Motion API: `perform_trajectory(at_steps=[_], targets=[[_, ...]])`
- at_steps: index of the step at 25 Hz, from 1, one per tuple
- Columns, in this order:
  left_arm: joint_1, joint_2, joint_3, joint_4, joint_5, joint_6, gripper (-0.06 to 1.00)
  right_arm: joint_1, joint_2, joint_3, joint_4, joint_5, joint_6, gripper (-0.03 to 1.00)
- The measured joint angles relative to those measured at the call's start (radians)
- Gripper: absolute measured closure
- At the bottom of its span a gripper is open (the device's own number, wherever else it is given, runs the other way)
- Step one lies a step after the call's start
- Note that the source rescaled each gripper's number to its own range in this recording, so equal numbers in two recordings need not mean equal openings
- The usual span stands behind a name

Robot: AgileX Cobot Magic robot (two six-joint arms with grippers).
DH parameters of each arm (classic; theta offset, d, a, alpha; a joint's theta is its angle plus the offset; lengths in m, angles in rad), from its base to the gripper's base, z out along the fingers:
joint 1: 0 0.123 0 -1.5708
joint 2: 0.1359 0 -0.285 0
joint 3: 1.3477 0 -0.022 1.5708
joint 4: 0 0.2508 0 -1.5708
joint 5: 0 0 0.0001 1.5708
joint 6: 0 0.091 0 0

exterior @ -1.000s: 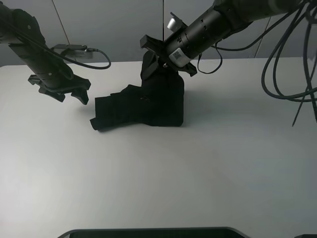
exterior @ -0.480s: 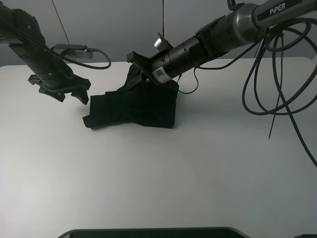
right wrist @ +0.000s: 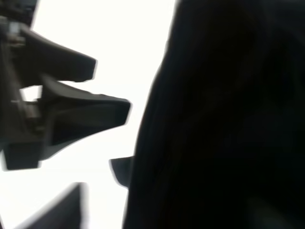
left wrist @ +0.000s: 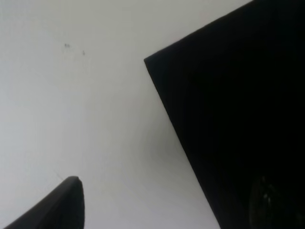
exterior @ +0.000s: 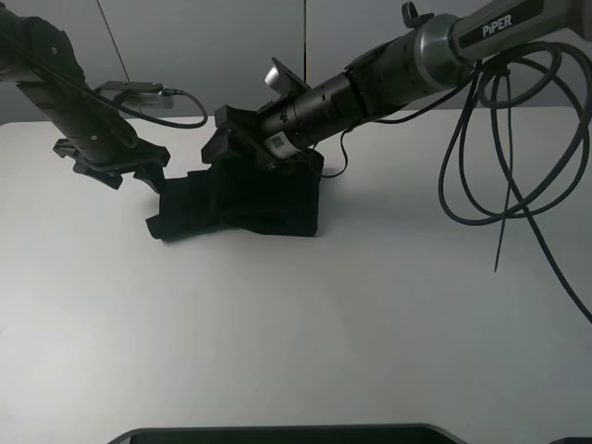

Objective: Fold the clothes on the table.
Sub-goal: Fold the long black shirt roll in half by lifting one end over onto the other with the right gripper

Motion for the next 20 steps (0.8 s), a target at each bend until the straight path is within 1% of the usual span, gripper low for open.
perform_trajectory(at_steps=[1,3,7,9,13,16,20], targets=[[0.000,0.000,0.000,0.000,-0.001,0.000,0.00,0.000,0.000,0.000,0.010,0.020,-0.033,0.01],[0.000,0.000,0.000,-0.002,-0.001,0.000,0.00,0.000,0.000,0.000,0.006,0.044,-0.067,-0.02],[0.000,0.000,0.000,-0.002,-0.001,0.000,0.00,-0.009,0.000,0.000,-0.045,0.053,-0.074,-0.03],[0.000,0.000,0.000,-0.005,-0.001,0.000,0.00,-0.033,0.000,0.000,-0.068,0.057,-0.068,-0.03],[0.000,-0.009,0.000,-0.029,-0.001,0.000,0.00,-0.100,0.000,0.000,-0.136,0.073,-0.015,-0.03],[0.000,-0.052,0.000,-0.035,-0.001,0.000,0.00,-0.152,0.000,0.000,-0.193,0.080,0.037,-0.03],[0.000,-0.121,-0.032,-0.045,0.030,0.021,0.00,-0.211,0.000,0.000,-0.247,0.084,0.094,-0.03]])
